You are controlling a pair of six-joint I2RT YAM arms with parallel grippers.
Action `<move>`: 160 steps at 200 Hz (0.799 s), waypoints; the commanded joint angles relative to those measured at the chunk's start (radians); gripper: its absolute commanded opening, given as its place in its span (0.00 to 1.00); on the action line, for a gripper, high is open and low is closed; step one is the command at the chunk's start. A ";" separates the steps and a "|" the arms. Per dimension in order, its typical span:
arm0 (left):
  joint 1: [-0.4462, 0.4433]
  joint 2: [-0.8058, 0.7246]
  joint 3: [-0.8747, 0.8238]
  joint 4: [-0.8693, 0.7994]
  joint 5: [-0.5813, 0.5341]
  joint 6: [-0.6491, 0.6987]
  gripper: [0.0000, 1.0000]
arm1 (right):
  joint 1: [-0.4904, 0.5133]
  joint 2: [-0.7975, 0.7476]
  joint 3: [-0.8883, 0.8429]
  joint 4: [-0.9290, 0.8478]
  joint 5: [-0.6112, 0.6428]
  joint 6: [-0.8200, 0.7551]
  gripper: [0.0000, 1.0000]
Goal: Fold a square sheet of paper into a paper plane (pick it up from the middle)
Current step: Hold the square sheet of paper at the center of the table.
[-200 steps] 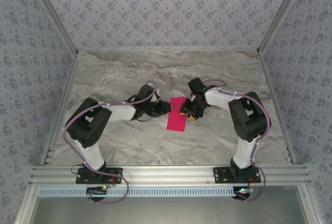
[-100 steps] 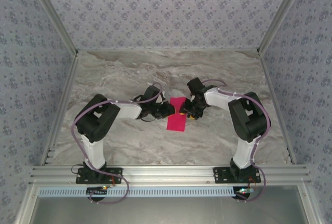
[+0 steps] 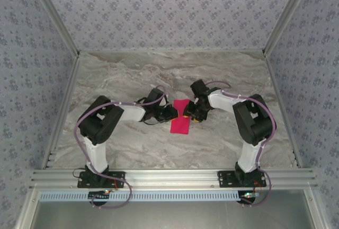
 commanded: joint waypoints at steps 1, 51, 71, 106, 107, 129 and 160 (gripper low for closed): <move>-0.008 0.018 0.025 -0.021 -0.016 0.011 0.16 | 0.012 0.189 -0.117 -0.060 0.201 0.018 0.48; -0.007 0.017 0.042 -0.039 -0.026 0.025 0.16 | 0.014 0.203 -0.120 -0.057 0.201 0.040 0.48; -0.007 0.012 0.046 -0.040 -0.025 0.030 0.16 | 0.013 0.205 -0.124 -0.052 0.200 0.052 0.48; -0.008 0.006 0.043 -0.021 -0.011 0.026 0.16 | 0.012 0.206 -0.132 -0.045 0.198 0.062 0.49; -0.008 0.006 0.043 -0.021 -0.011 0.026 0.16 | 0.012 0.206 -0.132 -0.045 0.197 0.062 0.49; -0.007 0.014 0.043 -0.026 -0.014 0.025 0.16 | 0.012 0.211 -0.132 -0.045 0.198 0.062 0.48; -0.008 0.027 0.041 -0.029 -0.013 0.021 0.15 | 0.012 0.216 -0.134 -0.046 0.201 0.059 0.48</move>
